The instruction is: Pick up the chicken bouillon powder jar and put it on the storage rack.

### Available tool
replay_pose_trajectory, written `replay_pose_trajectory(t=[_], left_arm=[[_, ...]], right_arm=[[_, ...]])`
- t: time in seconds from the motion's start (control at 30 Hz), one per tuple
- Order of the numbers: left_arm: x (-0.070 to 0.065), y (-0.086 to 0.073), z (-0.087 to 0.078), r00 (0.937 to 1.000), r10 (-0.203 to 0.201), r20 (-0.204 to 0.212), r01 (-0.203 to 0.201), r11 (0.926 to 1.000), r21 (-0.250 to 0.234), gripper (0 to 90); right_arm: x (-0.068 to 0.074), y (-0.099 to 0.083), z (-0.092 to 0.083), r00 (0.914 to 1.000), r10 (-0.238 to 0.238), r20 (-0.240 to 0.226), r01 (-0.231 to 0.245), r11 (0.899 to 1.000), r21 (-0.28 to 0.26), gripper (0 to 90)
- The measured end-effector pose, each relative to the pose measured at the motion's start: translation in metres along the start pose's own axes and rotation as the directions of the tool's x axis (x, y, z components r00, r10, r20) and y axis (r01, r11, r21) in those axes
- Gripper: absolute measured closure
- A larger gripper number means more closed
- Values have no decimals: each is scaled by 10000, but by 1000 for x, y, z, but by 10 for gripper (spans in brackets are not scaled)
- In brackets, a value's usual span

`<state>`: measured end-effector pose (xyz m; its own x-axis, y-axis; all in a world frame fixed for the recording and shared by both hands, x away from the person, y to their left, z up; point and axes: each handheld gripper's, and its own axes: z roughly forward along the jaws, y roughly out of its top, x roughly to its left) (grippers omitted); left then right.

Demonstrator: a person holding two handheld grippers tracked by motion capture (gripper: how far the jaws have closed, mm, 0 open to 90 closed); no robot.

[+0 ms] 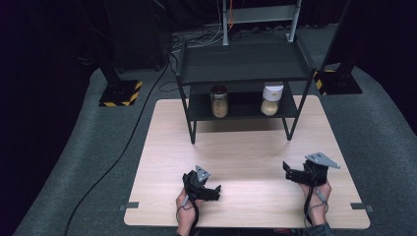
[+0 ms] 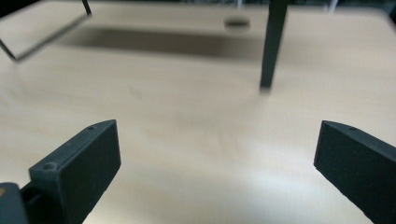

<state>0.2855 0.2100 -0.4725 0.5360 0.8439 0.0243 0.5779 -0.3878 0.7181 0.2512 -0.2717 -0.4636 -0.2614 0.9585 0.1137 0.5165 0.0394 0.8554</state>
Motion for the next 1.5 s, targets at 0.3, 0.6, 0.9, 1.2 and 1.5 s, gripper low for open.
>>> replay_pose_trajectory(t=[0.3,0.6,0.9,1.2,1.5], left_arm=[[1,2,2,10000,-55,57,55,10000,9,2],[2,3,3,9999,-123,76,123,9999,57,1],[0,3,3,9999,-119,14,119,9999,39,1],[1,4,4,9999,-138,75,137,9999,57,1],[1,5,4,9999,-69,89,69,10000,66,1]], right_arm=[[-19,-25,-4,9990,443,12,-442,9931,1082,0],[-15,-22,-2,9998,9,-188,23,9850,1724,0],[-15,-23,-3,9998,59,-167,-30,9861,1661,0],[-12,-20,-1,9999,-45,-115,65,9828,1844,0],[-12,-17,1,9999,-48,-128,73,9796,2007,0]])
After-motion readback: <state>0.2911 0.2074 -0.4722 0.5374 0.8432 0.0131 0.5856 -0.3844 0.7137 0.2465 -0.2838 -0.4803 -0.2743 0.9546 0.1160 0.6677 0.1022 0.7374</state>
